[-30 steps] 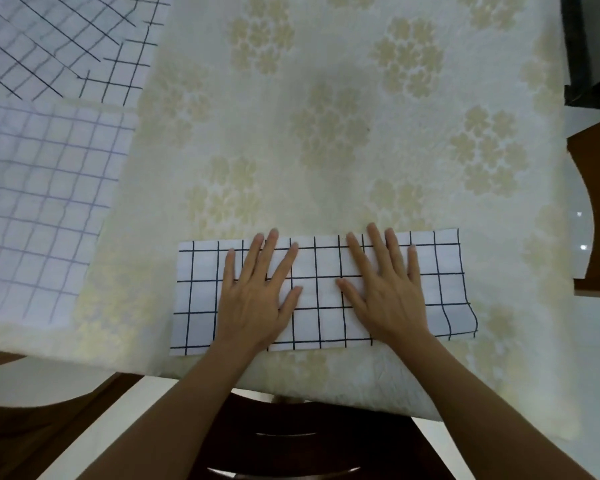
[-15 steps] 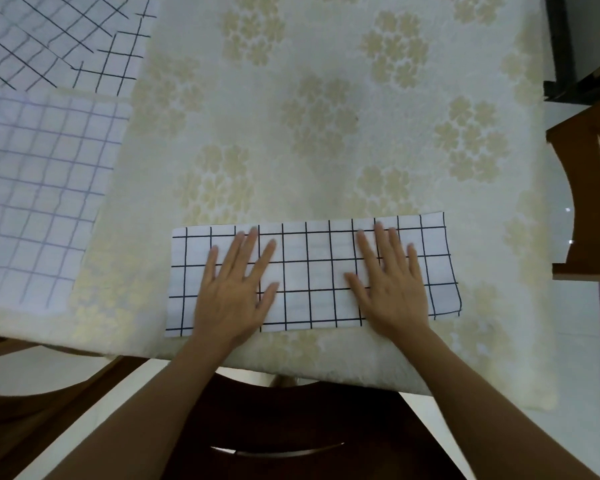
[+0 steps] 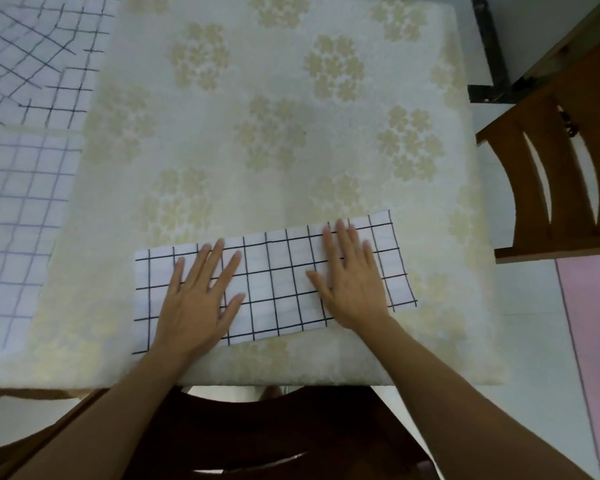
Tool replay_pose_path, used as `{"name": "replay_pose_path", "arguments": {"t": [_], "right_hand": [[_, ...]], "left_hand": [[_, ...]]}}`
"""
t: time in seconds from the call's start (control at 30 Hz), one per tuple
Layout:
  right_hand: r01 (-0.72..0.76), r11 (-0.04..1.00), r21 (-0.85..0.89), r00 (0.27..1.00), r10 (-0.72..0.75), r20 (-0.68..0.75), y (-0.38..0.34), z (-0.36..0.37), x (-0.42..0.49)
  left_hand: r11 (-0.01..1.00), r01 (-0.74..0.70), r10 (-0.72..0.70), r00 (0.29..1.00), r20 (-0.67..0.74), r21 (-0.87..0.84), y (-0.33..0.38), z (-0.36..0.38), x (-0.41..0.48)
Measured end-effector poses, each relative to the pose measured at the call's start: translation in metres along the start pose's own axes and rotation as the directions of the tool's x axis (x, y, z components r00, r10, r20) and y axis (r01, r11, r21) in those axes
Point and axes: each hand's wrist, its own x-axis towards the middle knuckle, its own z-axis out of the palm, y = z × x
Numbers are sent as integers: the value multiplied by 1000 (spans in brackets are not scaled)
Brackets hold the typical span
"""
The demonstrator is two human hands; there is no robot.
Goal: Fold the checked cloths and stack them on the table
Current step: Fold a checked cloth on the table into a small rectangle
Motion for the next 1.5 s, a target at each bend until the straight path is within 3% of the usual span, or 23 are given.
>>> {"name": "replay_pose_path", "arguments": {"t": [0.27, 0.47, 0.6, 0.7, 0.83, 1.03, 1.2, 1.5], "right_hand": [[-75, 997, -22, 997, 75, 0, 44, 3, -11], [-106, 992, -76, 988, 113, 102, 41, -13, -10], [-148, 989, -24, 988, 147, -42, 28, -28, -24], [-177, 984, 21, 978, 178, -111, 28, -30, -42], [-209, 978, 10, 959, 206, -194, 38, -27, -61], [-312, 950, 14, 893, 298, -339, 52, -24, -78], [-425, 905, -21, 840, 386, -381, 57, -17, -72], [-521, 847, 109, 743, 513, -429, 62, -8, -52]], "left_hand": [[999, -12, 11, 999, -36, -40, -32, -5, -2], [997, -37, 36, 999, -19, -71, -30, -14, 4], [967, -248, 248, 969, -3, -51, -4, -32, 38], [886, -461, 462, 887, 4, -51, 31, -36, 76], [722, -691, 691, 723, 2, -29, 86, -32, 123], [501, -865, 862, 500, 81, 15, 156, -35, 182], [330, -943, 936, 333, 115, 44, 191, -39, 219], [259, -965, 942, 261, 209, 40, 221, -41, 240]]}}
